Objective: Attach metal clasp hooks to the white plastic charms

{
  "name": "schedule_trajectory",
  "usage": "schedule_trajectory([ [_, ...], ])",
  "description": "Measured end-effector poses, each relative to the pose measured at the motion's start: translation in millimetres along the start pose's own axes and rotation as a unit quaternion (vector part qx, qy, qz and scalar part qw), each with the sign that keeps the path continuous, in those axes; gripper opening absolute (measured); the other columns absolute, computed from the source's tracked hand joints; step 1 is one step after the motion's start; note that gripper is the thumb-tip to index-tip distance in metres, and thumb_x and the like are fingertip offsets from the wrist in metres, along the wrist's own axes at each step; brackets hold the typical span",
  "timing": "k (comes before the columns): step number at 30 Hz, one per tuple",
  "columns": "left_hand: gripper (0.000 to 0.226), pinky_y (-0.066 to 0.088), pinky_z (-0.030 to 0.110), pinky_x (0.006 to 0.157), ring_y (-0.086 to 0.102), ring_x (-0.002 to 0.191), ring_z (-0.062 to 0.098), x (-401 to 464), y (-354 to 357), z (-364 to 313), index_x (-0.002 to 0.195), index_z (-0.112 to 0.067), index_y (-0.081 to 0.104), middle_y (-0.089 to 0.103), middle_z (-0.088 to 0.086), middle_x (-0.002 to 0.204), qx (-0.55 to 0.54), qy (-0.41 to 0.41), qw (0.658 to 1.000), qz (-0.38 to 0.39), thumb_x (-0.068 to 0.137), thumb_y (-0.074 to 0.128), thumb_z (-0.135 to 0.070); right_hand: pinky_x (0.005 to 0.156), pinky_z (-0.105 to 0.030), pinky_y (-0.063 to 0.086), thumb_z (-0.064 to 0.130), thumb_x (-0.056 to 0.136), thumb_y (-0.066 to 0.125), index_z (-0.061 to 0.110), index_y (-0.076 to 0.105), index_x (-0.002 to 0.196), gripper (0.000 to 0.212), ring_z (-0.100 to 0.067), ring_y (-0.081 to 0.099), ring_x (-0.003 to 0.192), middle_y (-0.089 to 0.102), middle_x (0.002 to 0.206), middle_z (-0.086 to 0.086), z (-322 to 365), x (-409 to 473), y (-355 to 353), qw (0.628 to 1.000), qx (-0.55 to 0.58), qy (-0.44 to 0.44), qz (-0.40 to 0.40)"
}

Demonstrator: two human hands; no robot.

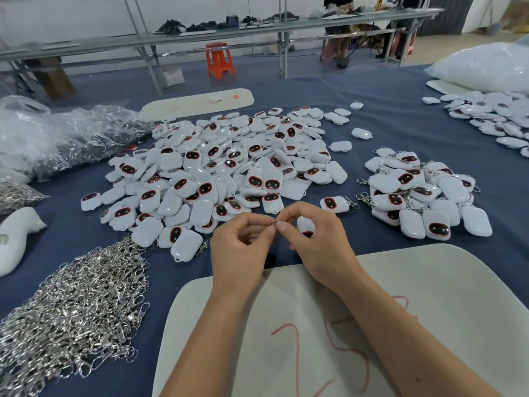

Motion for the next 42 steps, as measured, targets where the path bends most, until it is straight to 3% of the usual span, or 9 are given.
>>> schedule_trajectory([
  [10, 0.015, 0.053, 0.015, 0.071, 0.07, 0.076, 0.01, -1.7, 7.2, -5.0, 0.085, -0.015, 0.079, 0.077, -0.007, 0.08, 0.017, 0.012, 0.999, 0.044, 0.087, 0.075, -0.001, 0.05, -0.011, 0.038, 0.012, 0.1, 0.063, 0.026, 0.066, 0.086, 0.02, -0.003, 0.05, 0.049, 0.063, 0.066, 0.016, -11.2, 2.4, 1.1, 0.999, 0.044, 0.028, 0.015],
  [12, 0.015, 0.053, 0.018, 0.074, 0.069, 0.079, 0.014, -1.3, 7.4, -6.9, 0.084, -0.017, 0.078, 0.076, -0.007, 0.08, 0.028, 0.025, 0.998, 0.044, 0.087, 0.075, -0.002, 0.051, -0.017, 0.041, 0.014, 0.101, 0.061, 0.027, 0.065, 0.087, 0.02, -0.004, 0.05, 0.052, 0.062, 0.064, 0.011, -12.4, 2.9, 2.7, 0.998, 0.044, 0.035, 0.024],
  [16, 0.018, 0.048, 0.013, 0.079, 0.067, 0.083, 0.005, -0.7, 9.1, -13.4, 0.087, -0.02, 0.076, 0.075, -0.01, 0.084, 0.034, 0.06, 0.996, 0.061, 0.092, 0.071, -0.003, 0.053, -0.038, 0.042, 0.017, 0.106, 0.055, 0.022, 0.064, 0.093, 0.017, -0.022, 0.049, 0.06, 0.062, 0.063, 0.001, -13.6, 1.9, 7.2, 0.994, 0.079, 0.054, 0.053],
  [25, 0.018, 0.048, 0.022, 0.067, 0.059, 0.068, 0.008, -2.8, 13.8, -12.6, 0.087, -0.018, 0.069, 0.068, -0.011, 0.079, 0.03, 0.049, 0.994, 0.092, 0.099, 0.062, -0.006, 0.054, -0.042, 0.039, 0.015, 0.107, 0.055, 0.016, 0.063, 0.096, 0.014, -0.027, 0.045, 0.06, 0.061, 0.063, -0.001, -9.9, 1.0, 10.2, 0.992, 0.094, 0.041, 0.075],
  [28, 0.024, 0.047, 0.026, 0.068, 0.058, 0.065, 0.008, -5.1, 18.1, -15.1, 0.084, -0.024, 0.064, 0.066, -0.014, 0.075, 0.059, 0.059, 0.994, 0.075, 0.099, 0.06, -0.005, 0.052, -0.036, 0.039, 0.011, 0.106, 0.055, 0.015, 0.062, 0.094, 0.015, -0.021, 0.043, 0.054, 0.06, 0.062, 0.001, -6.5, 0.6, 6.6, 0.995, 0.083, 0.02, 0.057],
  [32, 0.022, 0.049, 0.03, 0.069, 0.06, 0.072, 0.014, -9.1, 21.8, -23.5, 0.085, -0.022, 0.063, 0.066, -0.011, 0.078, 0.084, 0.101, 0.99, 0.058, 0.098, 0.06, -0.005, 0.058, -0.014, 0.04, 0.003, 0.103, 0.057, 0.013, 0.063, 0.092, 0.016, -0.005, 0.05, 0.055, 0.059, 0.066, 0.009, 9.2, -2.4, -0.9, 0.997, 0.052, -0.047, 0.017],
  [36, 0.014, 0.049, 0.027, 0.067, 0.061, 0.073, 0.016, -10.0, 18.4, -29.0, 0.085, -0.025, 0.064, 0.066, -0.01, 0.079, 0.081, 0.126, 0.988, 0.045, 0.094, 0.06, -0.014, 0.063, -0.026, 0.045, -0.006, 0.1, 0.058, 0.009, 0.061, 0.091, 0.018, -0.016, 0.054, 0.062, 0.057, 0.076, 0.008, 30.2, -5.4, -6.9, 0.991, -0.005, -0.132, -0.02],
  [38, 0.015, 0.05, 0.023, 0.069, 0.062, 0.073, 0.013, -8.6, 16.6, -27.7, 0.087, -0.029, 0.065, 0.067, -0.013, 0.081, 0.076, 0.122, 0.989, 0.041, 0.095, 0.06, -0.018, 0.063, -0.025, 0.045, -0.006, 0.1, 0.058, 0.008, 0.061, 0.09, 0.018, -0.018, 0.055, 0.062, 0.056, 0.078, 0.008, 33.0, -5.4, -8.6, 0.988, -0.022, -0.146, -0.031],
  [42, 0.017, 0.054, 0.036, 0.07, 0.063, 0.074, 0.015, -7.2, 15.9, -21.3, 0.09, -0.022, 0.066, 0.067, -0.011, 0.082, 0.075, 0.113, 0.99, 0.028, 0.099, 0.06, -0.01, 0.065, -0.022, 0.042, -0.004, 0.101, 0.056, 0.008, 0.06, 0.09, 0.017, -0.017, 0.055, 0.061, 0.056, 0.075, 0.008, 28.0, -4.9, -6.6, 0.99, -0.025, -0.137, -0.026],
])
Point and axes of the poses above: each hand's wrist, its own x-axis towards the middle knuckle, its own y-axis out of the palm, z = x × y, the point moved 10 cm from there along x, towards the middle knuckle
